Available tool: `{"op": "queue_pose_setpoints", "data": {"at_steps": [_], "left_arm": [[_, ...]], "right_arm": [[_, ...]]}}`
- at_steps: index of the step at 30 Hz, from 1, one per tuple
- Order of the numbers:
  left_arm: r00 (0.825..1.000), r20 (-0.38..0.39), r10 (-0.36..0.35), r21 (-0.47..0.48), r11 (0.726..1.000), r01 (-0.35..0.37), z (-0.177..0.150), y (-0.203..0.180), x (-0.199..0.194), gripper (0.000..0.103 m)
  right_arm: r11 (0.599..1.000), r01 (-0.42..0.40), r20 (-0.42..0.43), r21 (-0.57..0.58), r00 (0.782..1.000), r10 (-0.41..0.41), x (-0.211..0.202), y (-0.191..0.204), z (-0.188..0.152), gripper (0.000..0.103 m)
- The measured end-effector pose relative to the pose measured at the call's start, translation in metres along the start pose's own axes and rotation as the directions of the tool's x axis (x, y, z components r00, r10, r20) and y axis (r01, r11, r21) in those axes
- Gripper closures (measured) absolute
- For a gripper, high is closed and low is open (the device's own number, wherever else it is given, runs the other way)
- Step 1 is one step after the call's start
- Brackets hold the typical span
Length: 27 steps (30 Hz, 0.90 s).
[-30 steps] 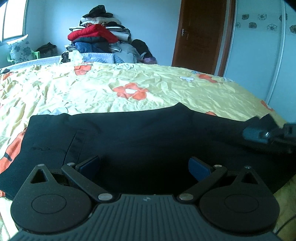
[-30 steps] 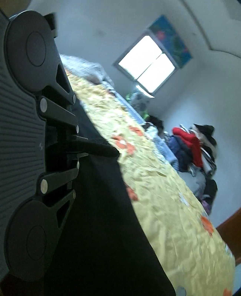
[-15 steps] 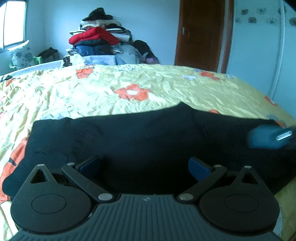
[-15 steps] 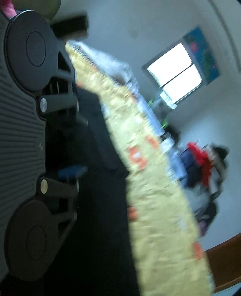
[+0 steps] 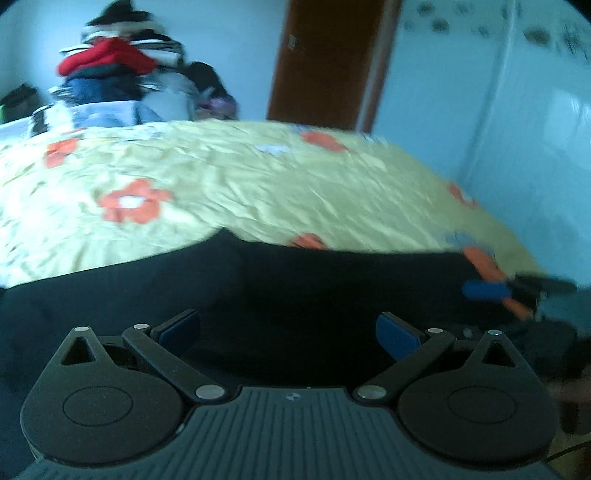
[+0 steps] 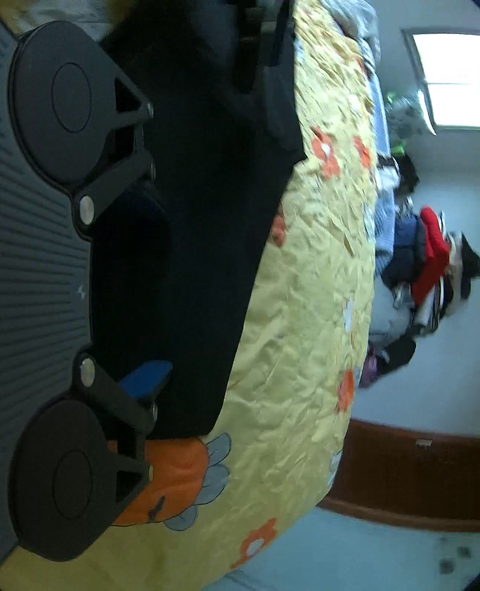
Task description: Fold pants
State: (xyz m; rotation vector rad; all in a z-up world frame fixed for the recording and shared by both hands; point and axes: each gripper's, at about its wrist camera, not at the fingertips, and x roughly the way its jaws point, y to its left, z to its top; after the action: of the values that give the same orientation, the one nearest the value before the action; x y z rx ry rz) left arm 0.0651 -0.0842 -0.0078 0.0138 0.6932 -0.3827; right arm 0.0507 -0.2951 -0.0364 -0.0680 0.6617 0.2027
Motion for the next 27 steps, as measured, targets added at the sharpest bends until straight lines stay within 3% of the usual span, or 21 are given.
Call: {"op": "queue_pose_setpoints", "data": {"at_steps": [5,10,13,16,21,27], "left_arm": [[1.0,-0.012,-0.001,0.113,0.994,0.003,-0.015,-0.028,0.007,0.001],[0.998,-0.026,0.054,0.218,0.975,-0.047,-0.03,-0.042,0.024,0.0],[0.999,-0.004,0.042,0.206,0.978,-0.04,-0.033,-0.037,0.022,0.0],[0.997,0.009,0.074,0.186,0.98,-0.074,-0.03,-0.032,0.012,0.0],[0.997,0.003,0.081,0.189,0.979,-0.08,-0.038,-0.026,0.011,0.0],[0.997,0.004,0.077,0.125,0.989,-0.077,-0.04,-0.019,0.01,0.0]], "right_arm": [[1.0,0.004,0.064,0.003,0.998,-0.004,-0.029,0.005,-0.003,0.019],[0.999,0.022,0.018,0.038,1.0,-0.023,-0.013,-0.002,-0.013,0.017],[0.998,0.028,0.043,0.051,0.999,-0.03,-0.011,-0.001,-0.017,0.015],[0.997,0.052,0.056,0.049,0.997,-0.055,-0.017,0.005,-0.015,0.015],[0.999,-0.006,0.053,0.05,0.999,0.003,-0.02,0.016,-0.017,0.014],[0.999,0.014,0.045,0.047,0.999,-0.016,-0.012,0.02,-0.022,0.0]]}}
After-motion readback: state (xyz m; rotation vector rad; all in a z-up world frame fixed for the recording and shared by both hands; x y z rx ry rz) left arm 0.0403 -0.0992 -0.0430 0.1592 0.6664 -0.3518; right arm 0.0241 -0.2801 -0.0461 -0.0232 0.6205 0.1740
